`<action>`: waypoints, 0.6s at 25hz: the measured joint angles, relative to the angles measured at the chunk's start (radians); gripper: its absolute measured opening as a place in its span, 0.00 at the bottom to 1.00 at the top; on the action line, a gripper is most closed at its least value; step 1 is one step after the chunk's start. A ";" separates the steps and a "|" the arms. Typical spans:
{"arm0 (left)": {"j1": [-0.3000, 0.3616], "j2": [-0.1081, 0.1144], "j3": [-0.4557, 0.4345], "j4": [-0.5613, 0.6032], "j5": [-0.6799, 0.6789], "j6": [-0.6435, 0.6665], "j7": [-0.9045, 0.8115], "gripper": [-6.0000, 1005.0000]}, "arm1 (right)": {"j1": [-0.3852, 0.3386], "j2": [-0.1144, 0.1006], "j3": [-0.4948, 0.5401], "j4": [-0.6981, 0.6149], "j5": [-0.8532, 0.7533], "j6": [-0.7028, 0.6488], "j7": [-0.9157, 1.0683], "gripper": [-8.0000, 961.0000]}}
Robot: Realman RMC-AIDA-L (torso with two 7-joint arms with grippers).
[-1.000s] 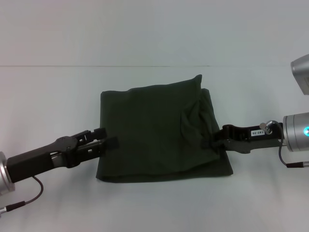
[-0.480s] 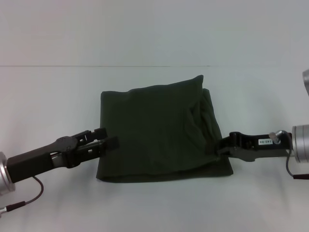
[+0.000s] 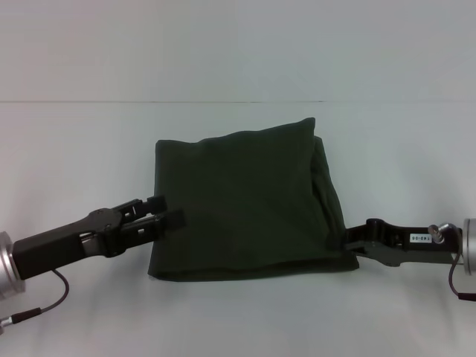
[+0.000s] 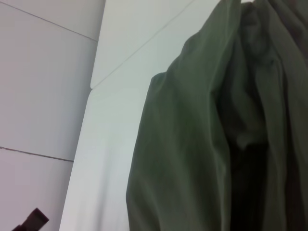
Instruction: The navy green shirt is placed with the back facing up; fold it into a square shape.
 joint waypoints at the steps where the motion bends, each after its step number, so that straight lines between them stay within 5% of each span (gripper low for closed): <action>1: 0.000 0.000 0.000 0.000 0.000 0.000 0.001 0.91 | -0.001 0.001 0.003 0.009 0.000 0.003 -0.006 0.03; 15: 0.004 -0.004 0.000 0.000 -0.006 -0.004 0.011 0.91 | -0.040 0.003 0.110 0.093 0.001 0.022 -0.079 0.04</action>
